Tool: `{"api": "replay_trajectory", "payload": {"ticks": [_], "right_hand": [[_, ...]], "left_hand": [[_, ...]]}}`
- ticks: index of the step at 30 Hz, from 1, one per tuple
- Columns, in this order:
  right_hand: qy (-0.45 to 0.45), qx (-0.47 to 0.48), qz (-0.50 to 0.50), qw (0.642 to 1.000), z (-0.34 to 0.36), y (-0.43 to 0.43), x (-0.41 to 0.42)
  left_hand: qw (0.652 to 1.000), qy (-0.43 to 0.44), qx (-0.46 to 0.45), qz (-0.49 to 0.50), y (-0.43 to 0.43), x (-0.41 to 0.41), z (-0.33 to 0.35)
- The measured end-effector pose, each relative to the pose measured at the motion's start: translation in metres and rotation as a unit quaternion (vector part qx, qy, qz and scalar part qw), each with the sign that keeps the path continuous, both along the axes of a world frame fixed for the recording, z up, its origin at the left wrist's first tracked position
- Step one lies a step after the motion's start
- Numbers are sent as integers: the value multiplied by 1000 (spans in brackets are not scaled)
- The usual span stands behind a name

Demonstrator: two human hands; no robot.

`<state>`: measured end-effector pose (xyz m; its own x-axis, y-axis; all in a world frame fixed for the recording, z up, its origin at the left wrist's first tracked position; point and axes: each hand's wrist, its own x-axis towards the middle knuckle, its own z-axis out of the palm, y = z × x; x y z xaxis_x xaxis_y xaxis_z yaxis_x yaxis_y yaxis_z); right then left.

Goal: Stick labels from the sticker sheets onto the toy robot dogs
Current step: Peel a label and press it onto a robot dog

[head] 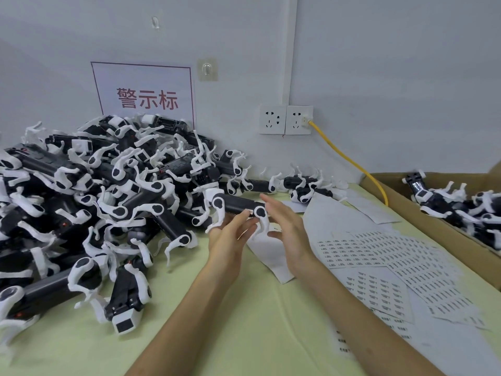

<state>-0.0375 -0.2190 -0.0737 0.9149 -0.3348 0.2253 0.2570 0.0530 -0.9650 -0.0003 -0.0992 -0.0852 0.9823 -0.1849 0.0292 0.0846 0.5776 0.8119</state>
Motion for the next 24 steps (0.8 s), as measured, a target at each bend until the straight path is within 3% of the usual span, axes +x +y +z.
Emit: {"api": "replay_trajectory", "payload": {"ticks": [4, 15, 19, 24], "right_hand": [[-7, -46, -38, 998, 0, 3, -1], [-14, -39, -22, 999, -3, 5, 0], [-17, -15, -12, 1000, -3, 5, 1], [-17, -34, -5, 999, -5, 3, 1]], "left_hand": [[999, -41, 33, -15, 2, -2, 0], [992, -50, 91, 75, -1, 4, -5], [997, -27, 51, 48, 2, 7, -1], [992, -65, 98, 40, 1, 2, -2]]}}
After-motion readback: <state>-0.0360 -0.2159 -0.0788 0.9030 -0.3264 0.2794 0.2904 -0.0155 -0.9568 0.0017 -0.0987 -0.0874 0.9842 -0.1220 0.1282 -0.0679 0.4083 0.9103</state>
